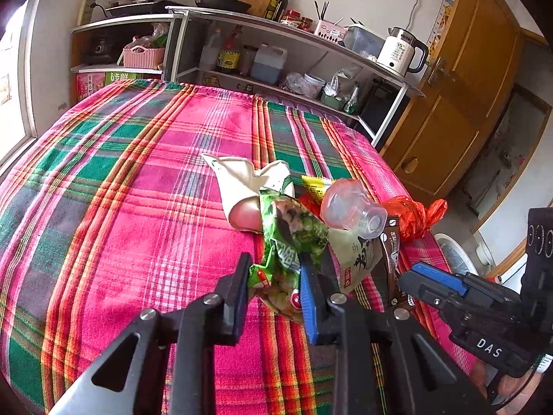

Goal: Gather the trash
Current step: 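Return both tools to the table toward the remaining wrappers, then grasp the brown wrapper with the right gripper while the left grasps the green snack bag, then carry the brown wrapper and green bag over the bin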

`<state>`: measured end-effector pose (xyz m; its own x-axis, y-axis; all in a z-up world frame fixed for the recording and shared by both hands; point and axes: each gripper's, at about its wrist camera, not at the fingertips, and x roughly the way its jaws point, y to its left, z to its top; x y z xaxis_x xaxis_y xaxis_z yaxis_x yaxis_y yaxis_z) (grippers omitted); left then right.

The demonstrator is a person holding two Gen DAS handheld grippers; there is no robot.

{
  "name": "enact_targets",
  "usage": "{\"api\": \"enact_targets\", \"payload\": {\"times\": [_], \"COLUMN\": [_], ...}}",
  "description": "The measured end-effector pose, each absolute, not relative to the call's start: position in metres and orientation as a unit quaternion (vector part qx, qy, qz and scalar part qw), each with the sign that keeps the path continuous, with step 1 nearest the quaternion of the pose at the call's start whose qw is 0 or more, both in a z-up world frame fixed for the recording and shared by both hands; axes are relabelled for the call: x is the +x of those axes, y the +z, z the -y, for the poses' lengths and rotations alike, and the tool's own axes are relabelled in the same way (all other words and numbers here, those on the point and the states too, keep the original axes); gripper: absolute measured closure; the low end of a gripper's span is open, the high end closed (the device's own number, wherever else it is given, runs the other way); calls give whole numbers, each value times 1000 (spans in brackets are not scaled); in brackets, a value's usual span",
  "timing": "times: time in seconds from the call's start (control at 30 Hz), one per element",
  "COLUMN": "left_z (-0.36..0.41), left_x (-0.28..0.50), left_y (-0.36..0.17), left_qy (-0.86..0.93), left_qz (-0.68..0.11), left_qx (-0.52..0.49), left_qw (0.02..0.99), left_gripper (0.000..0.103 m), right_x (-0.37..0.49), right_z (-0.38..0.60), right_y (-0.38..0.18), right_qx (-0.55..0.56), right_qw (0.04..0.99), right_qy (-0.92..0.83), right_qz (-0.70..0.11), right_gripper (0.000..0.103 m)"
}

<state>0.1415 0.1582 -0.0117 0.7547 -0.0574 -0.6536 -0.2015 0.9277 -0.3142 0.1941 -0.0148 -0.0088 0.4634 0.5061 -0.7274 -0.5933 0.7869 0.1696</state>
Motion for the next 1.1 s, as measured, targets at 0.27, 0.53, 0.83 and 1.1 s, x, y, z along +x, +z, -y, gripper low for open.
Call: {"api": "enact_targets", "payload": {"times": [0.27,0.53,0.83,1.1], "left_z": [-159,-155,-141,-105], "left_x": [132,127,116,119], "left_y": [-12,-7,5,16], "left_qy": [32,28,20,-17], "left_qz": [-344,-337,-326,-321], "left_qx": [-191,-188,-181,-167], "left_qw": [919,922,928,932], "left_gripper": [76,76,76,76], "right_x": [204,202,185,170], "right_z": [7,13,32,77], "right_y": [-19,-17,-1,11], "right_qx": [-67,-58,-40,-16], "right_qw": [846,847,855,871], "right_qy": [306,307,316,291], "right_qz": [-433,-430,-409,-395], "right_gripper": [70,78,78,78]}}
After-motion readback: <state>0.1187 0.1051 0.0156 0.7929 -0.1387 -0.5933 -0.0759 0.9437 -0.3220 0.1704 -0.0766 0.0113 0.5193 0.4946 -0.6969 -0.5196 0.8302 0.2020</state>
